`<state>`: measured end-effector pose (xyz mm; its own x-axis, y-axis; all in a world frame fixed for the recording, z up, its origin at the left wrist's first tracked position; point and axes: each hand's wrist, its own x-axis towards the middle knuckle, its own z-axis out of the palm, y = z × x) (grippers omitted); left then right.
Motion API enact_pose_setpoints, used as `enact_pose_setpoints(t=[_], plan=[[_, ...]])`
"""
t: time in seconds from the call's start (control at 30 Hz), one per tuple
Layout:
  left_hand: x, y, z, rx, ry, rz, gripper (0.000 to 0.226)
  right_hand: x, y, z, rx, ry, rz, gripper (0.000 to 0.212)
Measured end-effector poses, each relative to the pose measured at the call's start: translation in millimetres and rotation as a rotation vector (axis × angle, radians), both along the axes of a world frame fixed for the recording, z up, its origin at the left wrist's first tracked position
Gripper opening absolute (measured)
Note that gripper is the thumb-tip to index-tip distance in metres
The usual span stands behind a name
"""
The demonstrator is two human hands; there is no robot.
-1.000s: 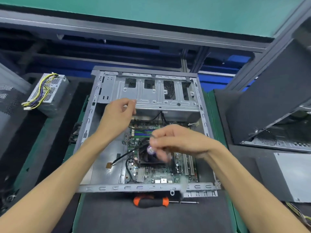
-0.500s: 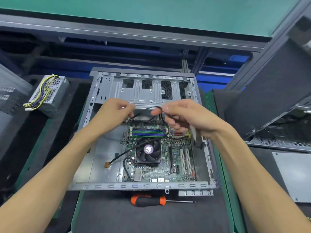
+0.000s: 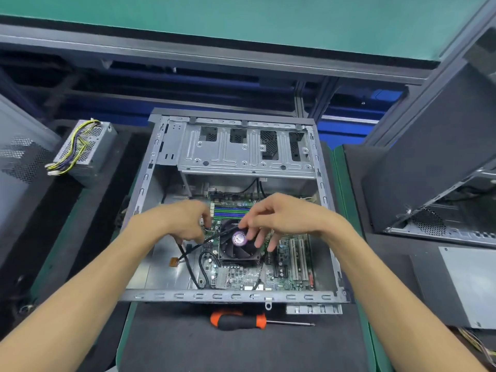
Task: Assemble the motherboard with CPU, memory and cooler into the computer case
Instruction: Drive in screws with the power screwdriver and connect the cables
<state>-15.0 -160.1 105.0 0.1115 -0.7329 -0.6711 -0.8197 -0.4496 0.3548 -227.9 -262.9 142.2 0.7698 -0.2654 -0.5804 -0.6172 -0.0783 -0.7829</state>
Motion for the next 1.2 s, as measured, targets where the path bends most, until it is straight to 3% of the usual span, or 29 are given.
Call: enact_pose_setpoints(t=[0.13,0.23,0.37,0.5,0.6,0.73,0.83,0.97,1.07,1.2], plan=[[7.9,3.5,-4.5,-0.109,-0.148,-0.037,0.01,-4.4,-6.1,-6.6,-0.174,0.01,-0.13,0.017],[8.4,5.2,-4.3,-0.14,-0.169,-0.029,0.022,-11.0,-10.3,-13.5,-0.351,0.057,-0.189,0.019],[-1.0,-3.5,-9.0,-0.276,-0.044,0.0,0.038,-14.0,-13.0,-22.5,-0.47,0.137,-0.228,0.032],[-22.5,-24.9,-16.5,-0.313,-0.025,-0.032,0.057,-6.5,-6.1,-28.3,-0.533,0.252,-0.075,0.052],[-32.4,-37.2,-20.3,-0.313,0.011,0.043,0.053,-4.7,-1.8,-33.2,-0.582,0.249,-0.038,0.055],[-28.8,-44.4,-22.1,-0.451,0.017,0.27,0.021,-8.4,-1.4,-42.4,-0.606,0.253,-0.003,0.046],[-23.8,-46.4,-25.5,-0.471,0.038,0.355,0.032,-10.2,-2.3,-49.6,-0.619,0.268,-0.023,0.04],[-25.8,-45.3,-33.4,-0.383,-0.099,0.237,0.03,-10.6,-3.1,-52.8,-0.557,0.231,-0.072,0.041],[-25.7,-41.7,-32.6,-0.442,-0.181,0.151,0.032,-9.5,-4.0,-46.7,-0.469,0.13,-0.211,0.044],[-27.6,-36.9,-17.9,-0.368,0.226,0.067,0.042,-6.7,-5.9,-36.1,-0.291,-0.105,-0.405,0.042]])
